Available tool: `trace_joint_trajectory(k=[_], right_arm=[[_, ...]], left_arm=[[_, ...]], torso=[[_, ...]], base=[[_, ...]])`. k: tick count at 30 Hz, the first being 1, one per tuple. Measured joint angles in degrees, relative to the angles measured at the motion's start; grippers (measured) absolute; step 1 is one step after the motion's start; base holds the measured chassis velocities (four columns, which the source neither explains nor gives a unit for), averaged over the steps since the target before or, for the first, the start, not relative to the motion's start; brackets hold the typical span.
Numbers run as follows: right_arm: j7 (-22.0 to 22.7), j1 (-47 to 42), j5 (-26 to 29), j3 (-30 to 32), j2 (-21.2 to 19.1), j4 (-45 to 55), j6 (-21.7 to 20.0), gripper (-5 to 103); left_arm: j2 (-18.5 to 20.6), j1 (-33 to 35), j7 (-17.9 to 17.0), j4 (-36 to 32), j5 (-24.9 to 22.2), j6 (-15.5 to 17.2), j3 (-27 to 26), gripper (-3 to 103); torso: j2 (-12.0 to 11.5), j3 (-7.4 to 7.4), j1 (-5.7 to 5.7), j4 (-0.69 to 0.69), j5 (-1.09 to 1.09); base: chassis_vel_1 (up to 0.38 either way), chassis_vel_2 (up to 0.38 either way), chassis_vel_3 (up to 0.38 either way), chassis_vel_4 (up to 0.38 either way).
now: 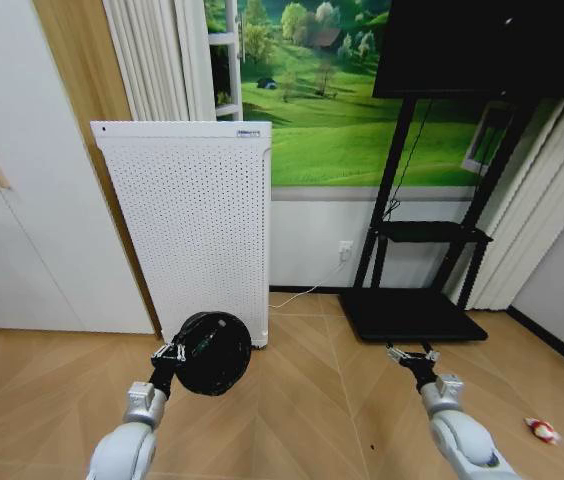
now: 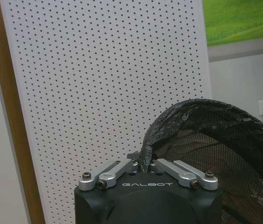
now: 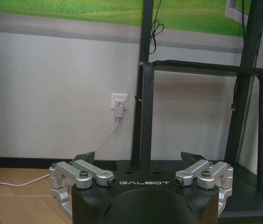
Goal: Pick up the trash bin and place the garbage on the floor into it.
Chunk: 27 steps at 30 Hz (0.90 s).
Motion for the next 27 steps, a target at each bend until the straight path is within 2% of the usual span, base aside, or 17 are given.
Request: trace_joint_trajectory(k=[12, 18, 22, 27], right_arm=[[-0.2, 2.5, 0.4, -2.9, -0.6, -3.9, 0.5, 100], [-0.3, 3.1, 0.4, -3.5, -0.7, -4.7, 0.8, 100], [0.3, 3.3, 0.3, -4.3, -0.7, -5.7, 3.4, 100], [0.3, 3.5, 0.0, -4.5, -0.9, -6.4, 3.8, 100]], left_arm=[[-0.1, -1.9, 0.1, 2.6, 0.1, -0.2, 0.8, 5], [-0.2, -2.1, 0.1, 3.0, 0.2, -0.2, 1.1, 5], [-0.2, -2.1, 0.1, 3.1, 0.3, -0.2, 1.2, 5], [-0.1, -2.0, 0.1, 3.2, 0.3, -0.2, 1.3, 5]], torso=[[0.0, 0.0, 0.0, 0.01, 0.0], [0.0, -0.01, 0.0, 0.01, -0.02], [0.0, -0.01, 0.0, 0.01, 0.0], [0.0, -0.01, 0.0, -0.03, 0.03]], base=[[-0.159, -0.157, 0.161, 0.165], [-0.283, -0.285, 0.3, 0.299], [-0.335, -0.344, 0.329, 0.335], [-0.286, -0.308, 0.283, 0.28]])
